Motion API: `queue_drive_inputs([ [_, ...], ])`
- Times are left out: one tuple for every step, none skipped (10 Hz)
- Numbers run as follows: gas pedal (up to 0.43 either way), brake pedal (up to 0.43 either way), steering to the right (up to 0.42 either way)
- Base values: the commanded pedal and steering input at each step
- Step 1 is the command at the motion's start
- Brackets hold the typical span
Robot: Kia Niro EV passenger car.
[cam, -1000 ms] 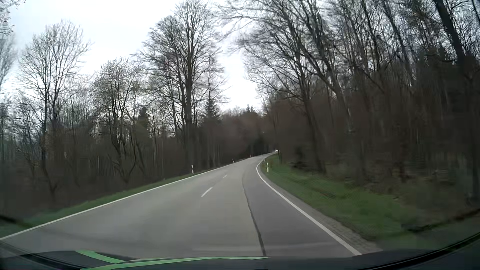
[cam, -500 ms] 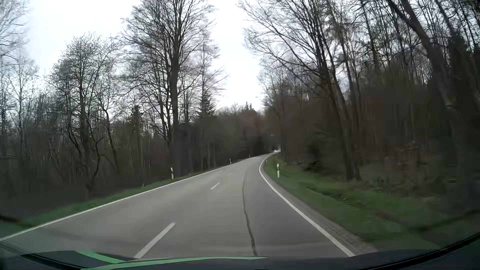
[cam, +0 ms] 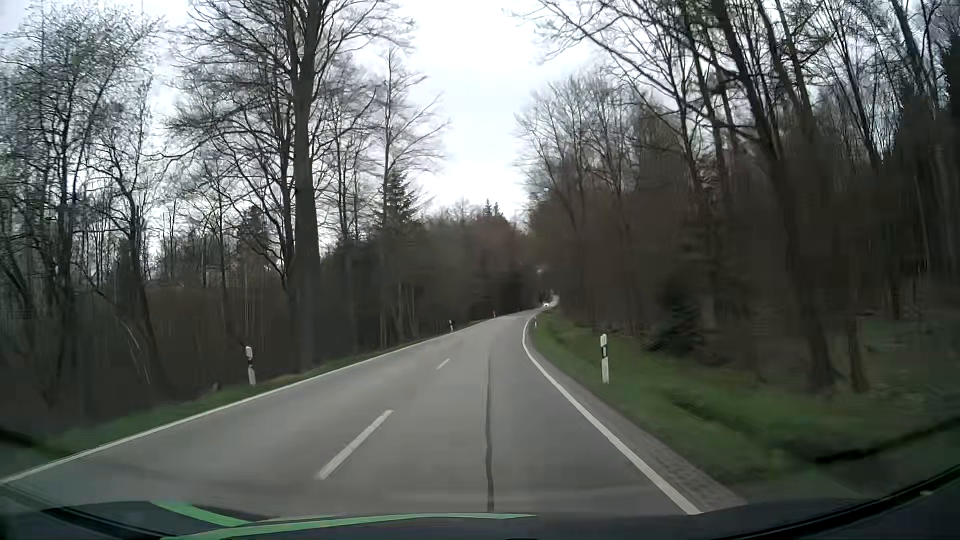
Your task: Follow the waypoints while adhering to traffic rules and regulations
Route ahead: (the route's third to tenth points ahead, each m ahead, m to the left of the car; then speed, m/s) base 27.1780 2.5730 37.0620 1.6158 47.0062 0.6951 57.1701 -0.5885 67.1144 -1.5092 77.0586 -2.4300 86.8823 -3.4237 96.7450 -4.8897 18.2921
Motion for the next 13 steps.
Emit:
queue_drive_inputs([
  [0.138, 0.0, 0.005],
  [0.138, 0.0, 0.005],
  [0.138, 0.0, 0.006],
  [0.138, 0.0, 0.008],
  [0.138, 0.0, 0.012],
  [0.15, 0.0, 0.014],
  [0.15, 0.0, 0.014],
  [0.15, 0.0, 0.013],
  [0.15, 0.0, 0.012],
  [0.157, 0.0, 0.011],
  [0.157, 0.0, 0.011],
  [0.157, 0.0, 0.01],
  [0.157, 0.0, 0.009],
])
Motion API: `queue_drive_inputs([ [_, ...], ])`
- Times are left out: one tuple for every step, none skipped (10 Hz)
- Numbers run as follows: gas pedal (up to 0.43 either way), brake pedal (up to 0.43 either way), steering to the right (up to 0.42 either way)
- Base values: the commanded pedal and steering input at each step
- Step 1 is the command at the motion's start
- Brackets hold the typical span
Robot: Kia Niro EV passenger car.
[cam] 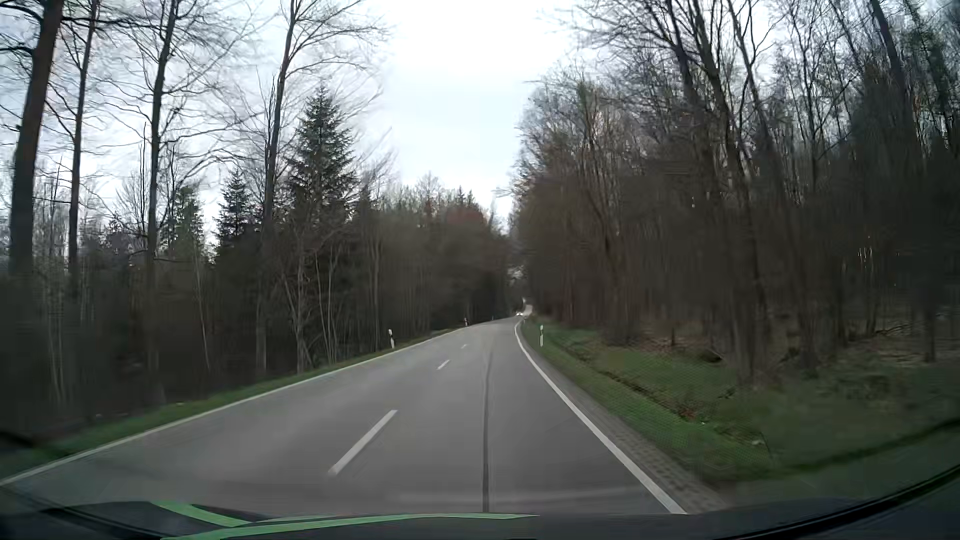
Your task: Follow the waypoints while adhering to traffic rules and regulations
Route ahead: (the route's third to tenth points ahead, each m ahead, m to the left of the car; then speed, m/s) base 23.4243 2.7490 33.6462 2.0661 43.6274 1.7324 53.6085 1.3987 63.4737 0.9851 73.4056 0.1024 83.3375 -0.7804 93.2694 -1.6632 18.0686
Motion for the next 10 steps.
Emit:
queue_drive_inputs([
  [0.157, 0.0, 0.009],
  [0.157, 0.0, 0.007],
  [0.169, 0.0, 0.007],
  [0.169, 0.0, 0.007],
  [0.169, 0.0, 0.007],
  [0.169, 0.0, 0.007],
  [0.169, 0.0, 0.007],
  [0.169, 0.0, 0.007],
  [0.169, 0.0, 0.007],
  [0.169, 0.0, 0.007],
])
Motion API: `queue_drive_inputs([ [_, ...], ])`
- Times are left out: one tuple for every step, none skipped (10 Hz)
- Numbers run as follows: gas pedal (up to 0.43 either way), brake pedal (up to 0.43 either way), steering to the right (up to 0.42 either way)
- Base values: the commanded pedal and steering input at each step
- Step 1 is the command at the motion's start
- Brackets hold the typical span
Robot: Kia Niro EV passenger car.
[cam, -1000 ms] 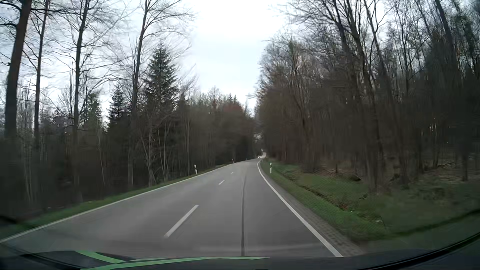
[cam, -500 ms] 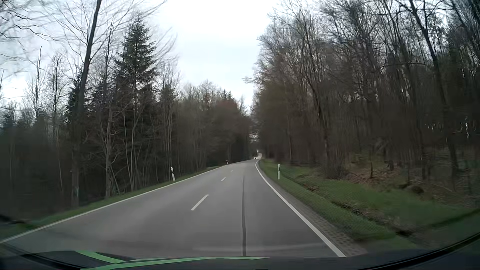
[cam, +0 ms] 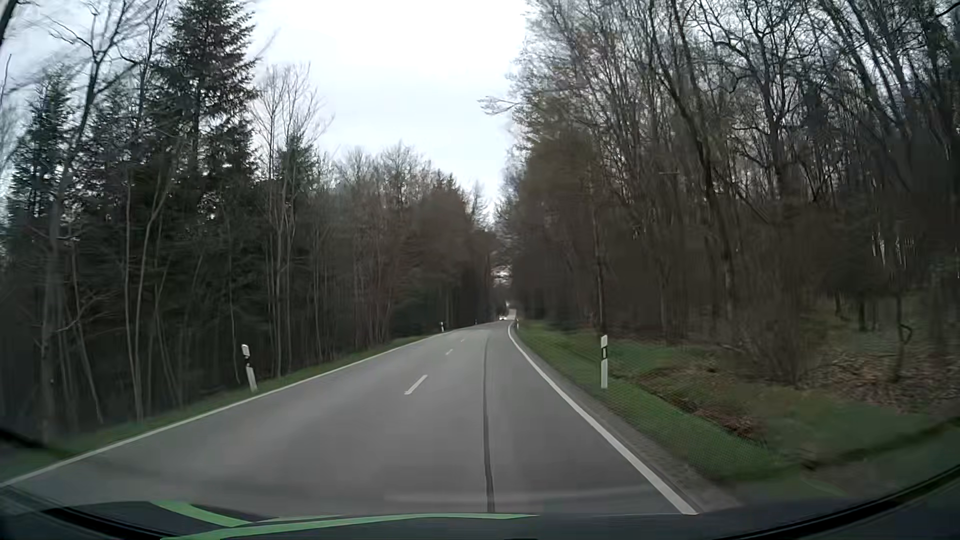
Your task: Follow the waypoints while adhering to traffic rules and regulations
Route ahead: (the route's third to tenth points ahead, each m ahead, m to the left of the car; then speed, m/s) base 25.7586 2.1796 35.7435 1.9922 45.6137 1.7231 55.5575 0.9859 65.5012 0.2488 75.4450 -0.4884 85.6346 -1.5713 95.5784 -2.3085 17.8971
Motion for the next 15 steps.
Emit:
queue_drive_inputs([
  [0.169, 0.0, 0.007],
  [0.169, 0.0, 0.007],
  [0.169, 0.0, 0.006],
  [0.169, 0.0, 0.006],
  [0.169, 0.0, 0.006],
  [0.169, 0.0, 0.006],
  [0.169, 0.0, 0.006],
  [0.169, 0.0, 0.005],
  [0.169, 0.0, 0.004],
  [0.169, 0.0, 0.002],
  [0.169, 0.0, 0.001],
  [0.169, 0.0, 0.001],
  [0.169, 0.0, 0.001],
  [0.169, 0.0, 0.001],
  [0.169, 0.0, 0.001],
])
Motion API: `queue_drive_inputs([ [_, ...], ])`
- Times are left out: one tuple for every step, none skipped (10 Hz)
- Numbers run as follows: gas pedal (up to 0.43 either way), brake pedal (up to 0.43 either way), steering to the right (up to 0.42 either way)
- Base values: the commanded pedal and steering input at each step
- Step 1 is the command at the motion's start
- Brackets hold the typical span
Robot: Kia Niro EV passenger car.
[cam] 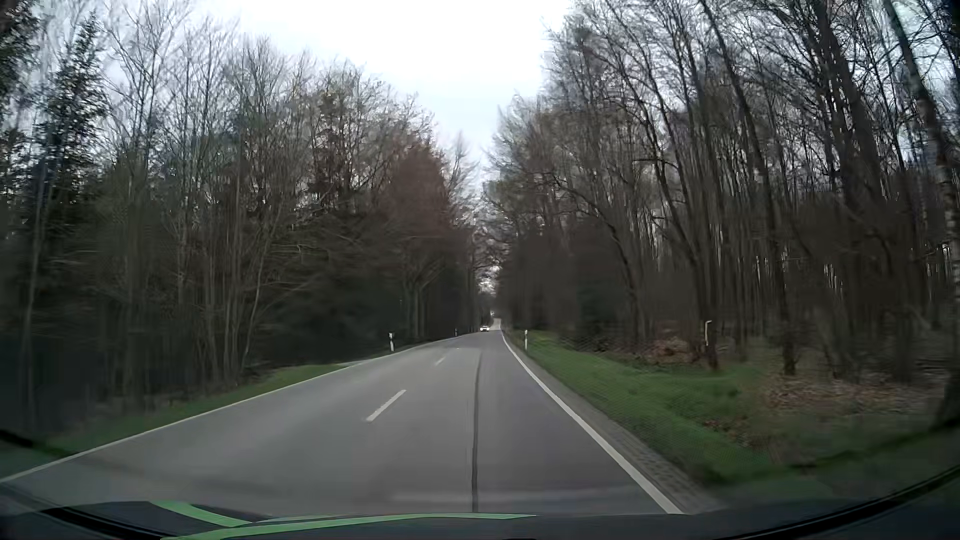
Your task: Follow the waypoints while adhering to traffic rules and regulations
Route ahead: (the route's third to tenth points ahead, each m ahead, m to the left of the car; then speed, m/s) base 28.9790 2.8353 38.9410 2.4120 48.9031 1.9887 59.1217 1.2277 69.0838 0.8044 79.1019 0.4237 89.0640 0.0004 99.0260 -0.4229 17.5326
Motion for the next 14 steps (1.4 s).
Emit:
queue_drive_inputs([
  [0.177, 0.0, 0.001],
  [0.177, 0.0, 0.001],
  [0.177, 0.0, 0.002],
  [0.177, 0.0, 0.003],
  [0.177, 0.0, 0.003],
  [0.177, 0.0, 0.004],
  [0.177, 0.0, 0.005],
  [0.177, 0.0, 0.006],
  [0.177, 0.0, 0.006],
  [0.189, 0.0, 0.006],
  [0.189, 0.0, 0.006],
  [0.189, 0.0, 0.006],
  [0.197, 0.0, 0.006],
  [0.197, 0.0, 0.006],
])
